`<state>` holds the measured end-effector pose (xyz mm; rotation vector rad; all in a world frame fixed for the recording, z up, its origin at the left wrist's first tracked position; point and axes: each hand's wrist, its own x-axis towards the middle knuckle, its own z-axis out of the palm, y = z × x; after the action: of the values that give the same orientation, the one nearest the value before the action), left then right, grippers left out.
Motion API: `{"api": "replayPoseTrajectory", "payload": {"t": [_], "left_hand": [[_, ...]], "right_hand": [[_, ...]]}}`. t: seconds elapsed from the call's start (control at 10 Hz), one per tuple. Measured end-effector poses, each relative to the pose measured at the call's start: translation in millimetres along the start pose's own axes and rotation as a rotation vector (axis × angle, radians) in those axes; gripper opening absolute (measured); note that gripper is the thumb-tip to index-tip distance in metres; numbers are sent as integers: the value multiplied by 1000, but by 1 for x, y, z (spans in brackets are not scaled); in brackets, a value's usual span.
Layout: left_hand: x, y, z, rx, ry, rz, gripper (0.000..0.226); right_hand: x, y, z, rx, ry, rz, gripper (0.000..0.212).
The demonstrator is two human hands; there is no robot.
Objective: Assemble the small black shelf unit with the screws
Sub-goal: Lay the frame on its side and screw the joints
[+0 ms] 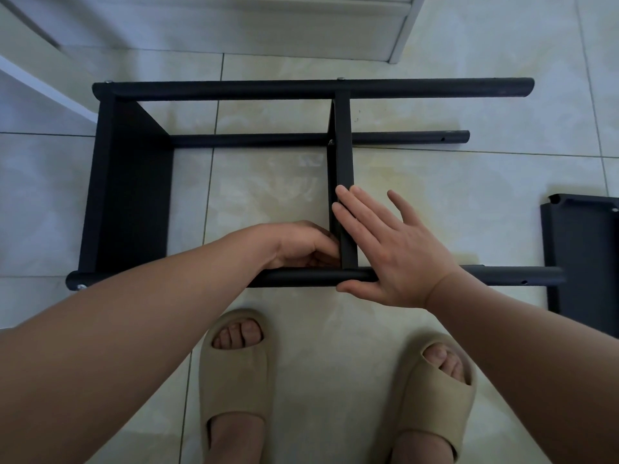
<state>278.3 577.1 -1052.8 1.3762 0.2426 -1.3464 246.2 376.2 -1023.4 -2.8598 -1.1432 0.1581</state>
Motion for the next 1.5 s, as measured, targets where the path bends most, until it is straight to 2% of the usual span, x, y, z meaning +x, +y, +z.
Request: {"api": "replayPoseTrajectory", "payload": {"t": [0.1,0.2,0.4,0.7,0.9,1.0,1.2,1.3,1.4,1.5], "left_hand": [[-1,0,-1,42,9,-12,29],[-1,3,-1,52,23,-14,16],[-1,4,0,40,34,4,33],[-1,2,1,10,-21,39,16],[3,-2,-1,18,-31,-5,15],[1,-1,0,93,-32,28,14],[4,-4,-5,54,-44,45,12],[5,-4,-5,-3,-64,26,22],[7,-4,-5,-2,-77,19,15],[8,-4,-7,115,-83,4,40]], "right_hand": [[1,0,0,1,-1,1,102],[1,0,1,1,6,1,101],[1,0,1,1,5,1,101],[1,0,-1,3,-8,6,102],[1,-1,-2,13,-11,8,101],[1,0,-2,13,-18,10,101],[2,0,-2,6,-17,9,101],[2,0,-2,4,-26,10,102],[2,0,-2,5,-28,12,102],[2,0,-2,3,-26,11,101]]}}
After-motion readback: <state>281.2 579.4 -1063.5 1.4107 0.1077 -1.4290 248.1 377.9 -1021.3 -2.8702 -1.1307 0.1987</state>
